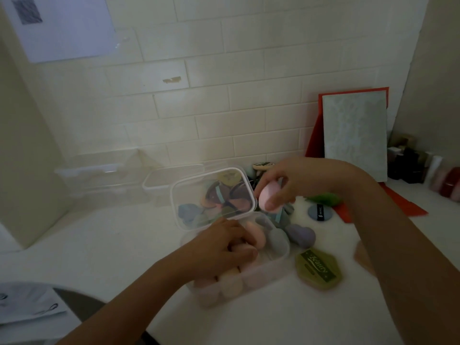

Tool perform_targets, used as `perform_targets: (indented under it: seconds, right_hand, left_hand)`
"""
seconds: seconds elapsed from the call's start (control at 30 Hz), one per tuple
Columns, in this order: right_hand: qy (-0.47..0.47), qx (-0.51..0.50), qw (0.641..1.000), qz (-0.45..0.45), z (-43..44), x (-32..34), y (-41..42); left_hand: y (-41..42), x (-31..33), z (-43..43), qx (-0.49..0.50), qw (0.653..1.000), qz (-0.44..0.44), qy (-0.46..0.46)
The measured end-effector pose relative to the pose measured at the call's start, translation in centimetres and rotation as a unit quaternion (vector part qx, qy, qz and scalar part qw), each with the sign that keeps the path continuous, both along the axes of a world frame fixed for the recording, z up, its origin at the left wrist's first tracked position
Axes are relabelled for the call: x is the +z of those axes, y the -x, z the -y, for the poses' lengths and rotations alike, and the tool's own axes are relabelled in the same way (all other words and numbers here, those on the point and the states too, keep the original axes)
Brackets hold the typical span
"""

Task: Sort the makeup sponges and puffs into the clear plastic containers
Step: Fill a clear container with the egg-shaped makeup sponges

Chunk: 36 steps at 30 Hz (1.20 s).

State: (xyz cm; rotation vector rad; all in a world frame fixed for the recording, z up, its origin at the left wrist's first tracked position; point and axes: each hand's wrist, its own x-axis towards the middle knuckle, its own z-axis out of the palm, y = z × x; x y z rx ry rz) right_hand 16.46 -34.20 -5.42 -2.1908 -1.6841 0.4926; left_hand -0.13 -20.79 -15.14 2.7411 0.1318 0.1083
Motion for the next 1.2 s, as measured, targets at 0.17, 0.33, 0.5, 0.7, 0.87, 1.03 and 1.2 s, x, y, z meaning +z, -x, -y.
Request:
perform_targets:
  seconds: [0.17,0.33,0.5,0.7,0.87,1.03,1.2]
  right_hand:
    - [0.157,0.092,0.983,0.017,-1.2,-0.9,2.1]
    - [0.187,0.055,0.978,0.077,-2.5,-2.6,2.8]
    - [0.187,0.064,0.965,0.172,-2.9,-3.7,4.1]
    - [0.113,0.070,0.960,0.247,-3.7,-4.9,5.1]
    - [0.045,0.038,0.949,0.311,-4.9,-6.2,4.3]
    - [0.038,0.047,0.972,0.225,-4.7,-6.2,2.4]
    - [-0.069,-0.034,0.994,-0.081,-3.6,-5.7,-2.2]
  left_hand:
    - [-0.1,-0.2,0.0,0.008,1.000,-0.015,0.011]
    - [-0.1,-0.1,0.2,0.014,1.000,-0.020,-0.003]
    - [-0.1,0.3,0.3,0.003,1.000,-0.025,-0.007]
    - [-0.2,0.2,0.3,-0.011,1.000,-0.009,-0.010]
    - [-0.1,-0.1,-0.2,-0.006,1.000,-0.008,-0.005]
    - [0.4,0.2,0.2,-0.005,1.000,-0.003,-0.011]
    - [0.5,0.3,0.4,0.002,0.999,-0.026,-0.036]
